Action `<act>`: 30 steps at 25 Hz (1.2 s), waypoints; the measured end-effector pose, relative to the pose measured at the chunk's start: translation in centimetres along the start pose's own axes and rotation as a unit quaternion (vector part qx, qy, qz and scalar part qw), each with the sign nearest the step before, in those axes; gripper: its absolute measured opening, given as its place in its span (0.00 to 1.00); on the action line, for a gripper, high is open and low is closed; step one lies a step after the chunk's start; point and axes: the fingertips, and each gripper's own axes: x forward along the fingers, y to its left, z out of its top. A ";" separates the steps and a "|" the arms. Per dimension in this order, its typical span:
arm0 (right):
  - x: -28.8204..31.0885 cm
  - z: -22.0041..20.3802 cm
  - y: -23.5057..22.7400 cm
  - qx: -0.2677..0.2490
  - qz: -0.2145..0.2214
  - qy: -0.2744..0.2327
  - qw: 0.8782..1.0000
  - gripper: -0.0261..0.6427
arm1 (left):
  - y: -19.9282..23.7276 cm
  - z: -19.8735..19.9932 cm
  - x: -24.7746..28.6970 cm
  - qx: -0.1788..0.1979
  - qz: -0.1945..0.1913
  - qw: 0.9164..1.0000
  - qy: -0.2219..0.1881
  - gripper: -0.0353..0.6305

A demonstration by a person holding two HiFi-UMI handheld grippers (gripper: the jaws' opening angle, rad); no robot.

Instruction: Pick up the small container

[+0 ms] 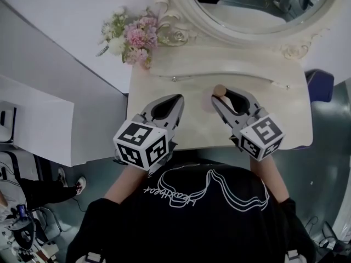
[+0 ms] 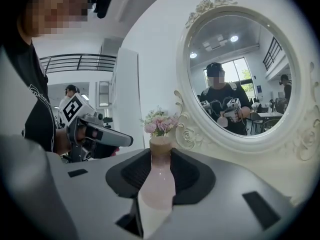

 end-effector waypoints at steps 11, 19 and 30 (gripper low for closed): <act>-1.5 0.1 0.2 0.001 -0.025 -0.007 1.000 0.22 | -1.4 0.2 -0.5 0.010 -0.009 1.000 -0.005 0.06; -1.6 0.4 0.8 0.004 -0.026 -0.012 1.000 0.22 | -1.7 0.3 -1.1 0.013 -0.011 1.000 -0.009 0.06; -1.7 0.6 0.9 0.011 -0.029 -0.018 0.999 0.22 | -1.9 0.3 -1.5 0.014 -0.013 1.000 -0.010 0.06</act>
